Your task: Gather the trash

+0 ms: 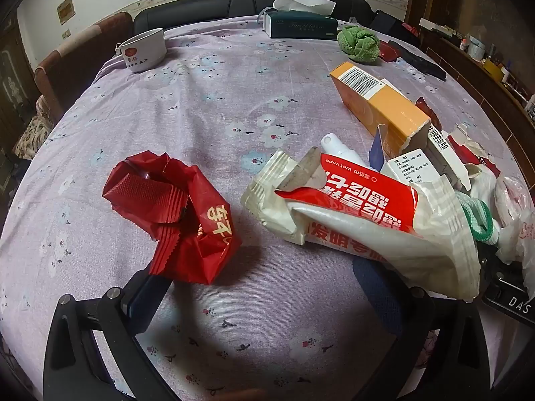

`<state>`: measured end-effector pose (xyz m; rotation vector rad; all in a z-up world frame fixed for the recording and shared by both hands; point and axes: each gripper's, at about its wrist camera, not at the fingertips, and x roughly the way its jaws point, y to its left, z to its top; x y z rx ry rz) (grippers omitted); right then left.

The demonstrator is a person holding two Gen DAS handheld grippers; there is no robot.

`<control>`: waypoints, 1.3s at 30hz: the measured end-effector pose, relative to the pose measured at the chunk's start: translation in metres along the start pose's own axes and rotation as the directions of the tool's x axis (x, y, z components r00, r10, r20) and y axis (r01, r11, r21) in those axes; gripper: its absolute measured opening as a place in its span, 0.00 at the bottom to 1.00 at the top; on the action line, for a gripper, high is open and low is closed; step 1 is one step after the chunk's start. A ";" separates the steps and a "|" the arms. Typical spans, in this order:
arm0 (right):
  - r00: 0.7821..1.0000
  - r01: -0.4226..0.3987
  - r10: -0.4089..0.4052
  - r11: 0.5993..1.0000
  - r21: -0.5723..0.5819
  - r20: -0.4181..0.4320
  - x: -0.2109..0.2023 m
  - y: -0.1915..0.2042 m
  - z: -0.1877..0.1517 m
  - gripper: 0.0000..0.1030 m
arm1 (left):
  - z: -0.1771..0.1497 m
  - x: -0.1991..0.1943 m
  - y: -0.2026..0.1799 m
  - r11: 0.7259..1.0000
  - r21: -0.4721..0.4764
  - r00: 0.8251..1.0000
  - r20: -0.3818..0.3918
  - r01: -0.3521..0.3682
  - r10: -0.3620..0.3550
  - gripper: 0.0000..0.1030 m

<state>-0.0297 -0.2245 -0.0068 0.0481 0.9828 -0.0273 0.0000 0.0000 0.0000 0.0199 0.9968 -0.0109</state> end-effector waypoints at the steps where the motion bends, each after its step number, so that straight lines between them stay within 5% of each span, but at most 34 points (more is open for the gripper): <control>1: 1.000 0.001 -0.001 1.000 0.000 -0.001 0.000 0.000 0.000 1.00 | 0.000 0.000 0.000 1.000 0.000 1.000 0.000 0.000 0.000 1.00; 18: 1.000 0.006 -0.006 1.000 -0.001 0.000 0.000 0.000 0.000 1.00 | -0.004 -0.007 0.000 1.000 -0.001 1.000 0.002 0.001 -0.001 1.00; 25: 1.000 -0.012 0.011 1.000 -0.026 -0.017 0.000 0.000 0.003 1.00 | -0.028 -0.047 0.001 0.999 -0.004 0.991 0.126 0.043 -0.042 1.00; 31: 0.992 0.056 -0.042 0.992 -0.109 0.121 -0.047 -0.009 -0.015 0.99 | -0.044 -0.094 -0.005 0.999 -0.001 0.961 0.271 0.049 -0.047 1.00; 39: 0.946 0.120 -0.075 0.985 -0.125 0.315 -0.111 -0.016 -0.063 0.99 | -0.080 -0.144 -0.021 1.000 -0.009 0.888 0.460 -0.020 0.022 1.00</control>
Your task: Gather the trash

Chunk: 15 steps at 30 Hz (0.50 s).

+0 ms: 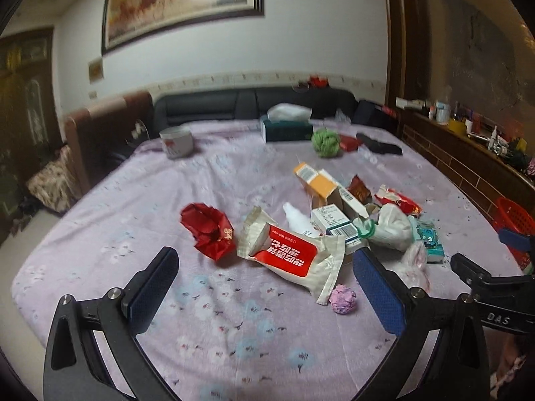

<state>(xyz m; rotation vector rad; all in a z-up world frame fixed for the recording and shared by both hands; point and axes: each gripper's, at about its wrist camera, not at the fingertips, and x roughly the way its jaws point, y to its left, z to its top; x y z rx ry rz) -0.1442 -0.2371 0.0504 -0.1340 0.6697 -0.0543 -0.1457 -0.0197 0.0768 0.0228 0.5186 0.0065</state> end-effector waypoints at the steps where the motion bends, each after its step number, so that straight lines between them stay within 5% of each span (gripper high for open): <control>1: 1.000 0.003 -0.003 1.000 0.006 0.013 -0.004 0.000 -0.003 0.99 | -0.003 -0.006 -0.002 1.000 0.006 1.000 0.016 -0.014 0.013 1.00; 15: 0.989 0.011 -0.020 0.998 0.065 0.148 -0.057 -0.010 -0.029 0.99 | -0.020 -0.037 0.000 0.998 -0.013 0.997 0.042 -0.061 0.062 1.00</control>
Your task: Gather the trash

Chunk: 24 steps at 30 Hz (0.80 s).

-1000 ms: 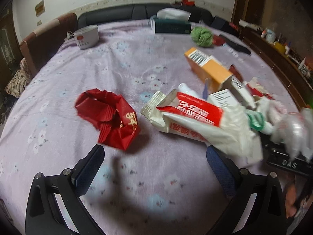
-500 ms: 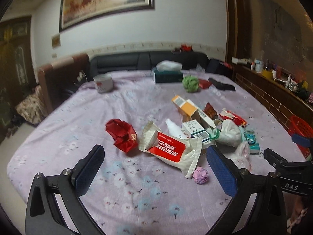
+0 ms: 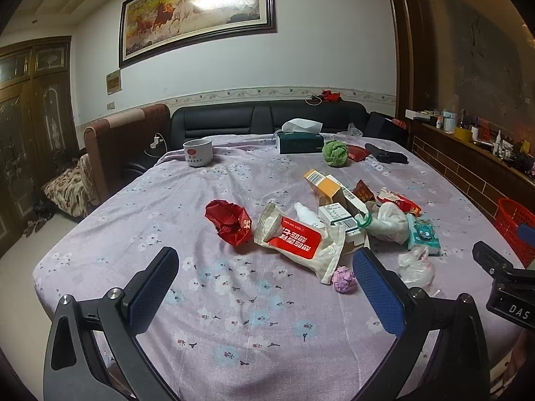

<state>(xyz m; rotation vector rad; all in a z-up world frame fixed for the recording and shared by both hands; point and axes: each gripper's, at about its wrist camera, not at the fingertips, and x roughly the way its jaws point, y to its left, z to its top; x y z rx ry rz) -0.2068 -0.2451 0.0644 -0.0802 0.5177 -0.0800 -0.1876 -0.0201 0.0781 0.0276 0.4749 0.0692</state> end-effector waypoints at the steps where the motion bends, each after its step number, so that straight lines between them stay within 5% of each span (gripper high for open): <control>1: 1.000 0.000 0.000 1.000 -0.001 -0.001 0.000 0.000 0.000 0.98 | 0.000 0.001 -0.001 1.000 0.003 1.000 -0.002 0.002 -0.002 1.00; 24: 0.999 -0.028 0.028 0.999 -0.017 -0.016 0.007 0.005 -0.001 0.90 | -0.002 0.009 0.001 1.000 0.006 0.999 -0.032 0.024 -0.024 1.00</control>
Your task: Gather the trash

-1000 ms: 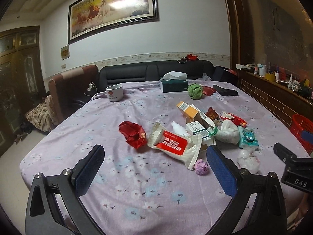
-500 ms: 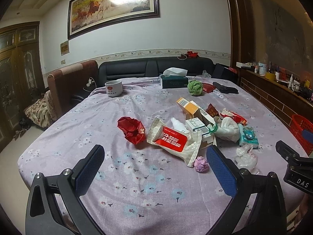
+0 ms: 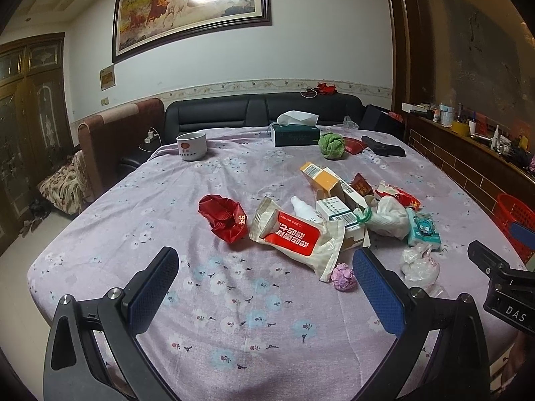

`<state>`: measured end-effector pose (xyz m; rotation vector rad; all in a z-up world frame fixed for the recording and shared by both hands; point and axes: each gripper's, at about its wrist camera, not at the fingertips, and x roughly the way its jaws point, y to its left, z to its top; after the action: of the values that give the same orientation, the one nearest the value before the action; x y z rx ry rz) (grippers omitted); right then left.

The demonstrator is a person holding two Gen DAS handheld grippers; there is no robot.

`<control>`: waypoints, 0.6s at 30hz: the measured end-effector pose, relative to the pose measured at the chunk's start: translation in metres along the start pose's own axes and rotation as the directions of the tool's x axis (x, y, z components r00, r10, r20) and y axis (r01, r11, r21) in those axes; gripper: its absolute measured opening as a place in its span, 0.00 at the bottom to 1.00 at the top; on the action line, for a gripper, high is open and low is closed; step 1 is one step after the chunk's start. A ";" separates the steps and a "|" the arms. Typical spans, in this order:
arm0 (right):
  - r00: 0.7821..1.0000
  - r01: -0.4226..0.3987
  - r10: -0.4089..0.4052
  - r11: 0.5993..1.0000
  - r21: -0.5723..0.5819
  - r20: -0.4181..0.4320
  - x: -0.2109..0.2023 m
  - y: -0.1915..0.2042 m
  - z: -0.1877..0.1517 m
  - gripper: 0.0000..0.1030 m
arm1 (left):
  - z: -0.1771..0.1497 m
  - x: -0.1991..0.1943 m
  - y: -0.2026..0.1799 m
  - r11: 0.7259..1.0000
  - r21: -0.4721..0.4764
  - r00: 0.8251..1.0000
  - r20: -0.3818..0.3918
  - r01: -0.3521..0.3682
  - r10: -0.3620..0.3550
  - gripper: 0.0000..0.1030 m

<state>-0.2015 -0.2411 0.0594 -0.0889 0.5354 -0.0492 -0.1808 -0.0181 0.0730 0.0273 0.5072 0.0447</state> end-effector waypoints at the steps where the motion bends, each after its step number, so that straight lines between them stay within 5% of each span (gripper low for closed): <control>1: 1.000 -0.004 0.004 1.000 -0.002 -0.004 0.001 0.001 0.000 0.90 | 0.000 0.000 0.000 1.000 0.002 1.000 -0.001 0.001 -0.001 1.00; 18: 0.998 -0.039 0.039 0.999 -0.005 -0.047 0.008 0.005 -0.005 0.85 | -0.003 0.006 -0.002 1.000 0.007 0.999 -0.030 0.016 -0.016 1.00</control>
<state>-0.1972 -0.2367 0.0510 -0.0834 0.5837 -0.0114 -0.1767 -0.0195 0.0671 0.0299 0.5374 0.0276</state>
